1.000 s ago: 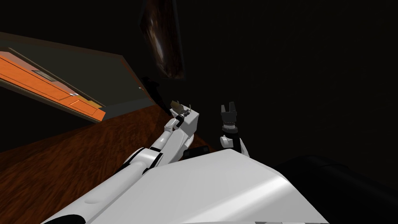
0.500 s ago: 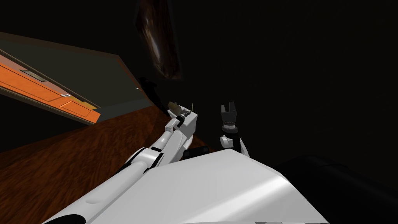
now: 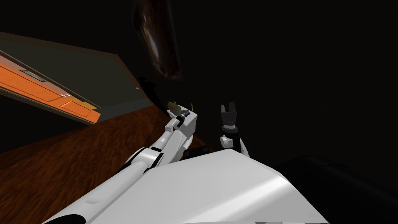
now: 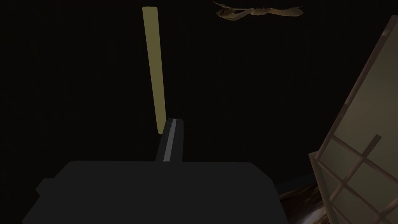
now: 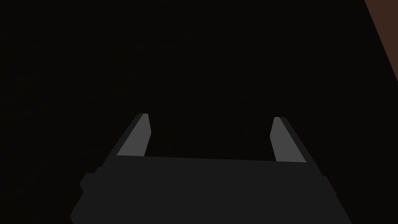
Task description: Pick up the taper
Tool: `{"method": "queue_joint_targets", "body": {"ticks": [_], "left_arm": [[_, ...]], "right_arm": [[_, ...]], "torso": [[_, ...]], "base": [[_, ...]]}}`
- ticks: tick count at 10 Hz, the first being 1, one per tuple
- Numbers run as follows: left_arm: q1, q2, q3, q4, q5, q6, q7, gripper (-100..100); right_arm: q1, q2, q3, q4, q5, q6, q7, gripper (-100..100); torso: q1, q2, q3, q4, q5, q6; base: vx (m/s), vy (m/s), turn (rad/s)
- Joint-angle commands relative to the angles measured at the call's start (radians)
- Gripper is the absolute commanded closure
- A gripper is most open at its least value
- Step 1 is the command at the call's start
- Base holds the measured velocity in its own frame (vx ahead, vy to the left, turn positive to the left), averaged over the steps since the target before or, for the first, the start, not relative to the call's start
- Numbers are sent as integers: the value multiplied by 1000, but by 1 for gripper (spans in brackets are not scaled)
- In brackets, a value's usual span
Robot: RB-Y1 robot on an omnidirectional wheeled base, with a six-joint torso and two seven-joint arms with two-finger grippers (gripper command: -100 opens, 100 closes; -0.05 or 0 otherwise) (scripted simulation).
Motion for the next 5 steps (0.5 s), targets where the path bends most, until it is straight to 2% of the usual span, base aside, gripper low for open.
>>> {"method": "queue_joint_targets", "body": {"ticks": [1,2,3,4,5], "left_arm": [[0,0,0,0,0,0,0,100],[0,0,0,0,0,0,0,100],[0,0,0,0,0,0,0,0],[-2,-10,-18,-2,-3,-17,3,-100],[-2,-10,-18,-2,-3,-17,3,-100]], "right_arm": [[0,0,0,0,0,0,0,0],[0,0,0,0,0,0,0,0],[0,0,0,0,0,0,0,0],[0,0,0,0,0,0,0,0],[0,0,0,0,0,0,0,0]], "torso": [[0,0,0,0,0,0],[0,0,0,0,0,0],[0,0,0,0,0,0],[0,0,0,0,0,0],[1,1,0,0,0,0]], "base": [[0,0,0],[0,0,0],[0,0,0],[-11,27,-93],[-23,26,-79]]}}
